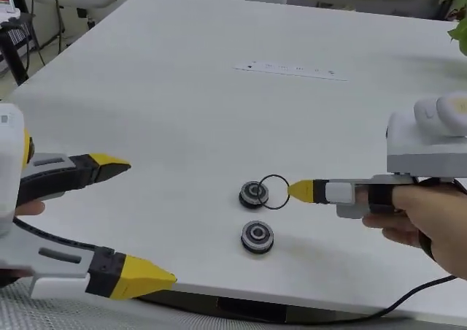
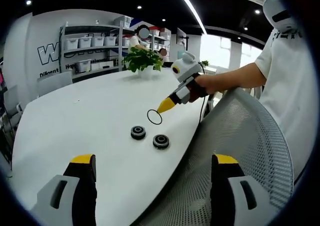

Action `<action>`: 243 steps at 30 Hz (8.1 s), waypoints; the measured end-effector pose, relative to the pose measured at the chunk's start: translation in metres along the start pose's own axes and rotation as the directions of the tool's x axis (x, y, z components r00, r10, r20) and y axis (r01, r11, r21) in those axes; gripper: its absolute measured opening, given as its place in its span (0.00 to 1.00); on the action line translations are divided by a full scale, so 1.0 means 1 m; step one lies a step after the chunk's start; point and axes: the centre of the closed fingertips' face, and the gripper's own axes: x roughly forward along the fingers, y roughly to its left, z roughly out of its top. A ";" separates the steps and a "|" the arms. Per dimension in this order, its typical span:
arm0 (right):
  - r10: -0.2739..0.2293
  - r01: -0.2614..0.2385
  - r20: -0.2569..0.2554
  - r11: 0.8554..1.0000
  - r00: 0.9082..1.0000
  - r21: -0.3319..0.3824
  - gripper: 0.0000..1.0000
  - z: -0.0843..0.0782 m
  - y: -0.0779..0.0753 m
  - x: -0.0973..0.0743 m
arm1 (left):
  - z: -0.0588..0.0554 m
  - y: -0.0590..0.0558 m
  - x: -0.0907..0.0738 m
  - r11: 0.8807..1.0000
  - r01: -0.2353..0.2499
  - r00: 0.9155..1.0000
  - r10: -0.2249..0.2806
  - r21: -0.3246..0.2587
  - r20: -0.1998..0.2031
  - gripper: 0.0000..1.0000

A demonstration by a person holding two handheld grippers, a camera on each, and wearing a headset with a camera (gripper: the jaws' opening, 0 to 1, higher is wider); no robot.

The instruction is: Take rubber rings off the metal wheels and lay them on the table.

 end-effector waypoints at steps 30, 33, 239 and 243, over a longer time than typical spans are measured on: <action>0.089 -0.089 -0.011 0.963 0.996 -0.256 0.00 -0.012 0.045 0.028 | 0.004 0.004 -0.001 1.000 -0.012 0.998 0.013 -0.018 0.056 0.86; 0.088 -0.091 -0.025 0.954 0.996 -0.285 0.00 -0.016 0.044 0.032 | 0.005 0.003 -0.001 1.000 -0.010 0.998 0.012 -0.025 0.062 0.86; 0.013 -0.220 -0.336 0.780 0.942 -0.586 0.27 -0.077 0.004 0.036 | -0.014 -0.022 0.147 0.933 0.280 0.957 -0.255 0.226 -0.136 0.15; 0.013 -0.219 -0.335 0.781 0.942 -0.585 0.26 -0.076 0.003 0.036 | -0.016 -0.022 0.147 0.936 0.280 0.957 -0.255 0.212 -0.140 0.15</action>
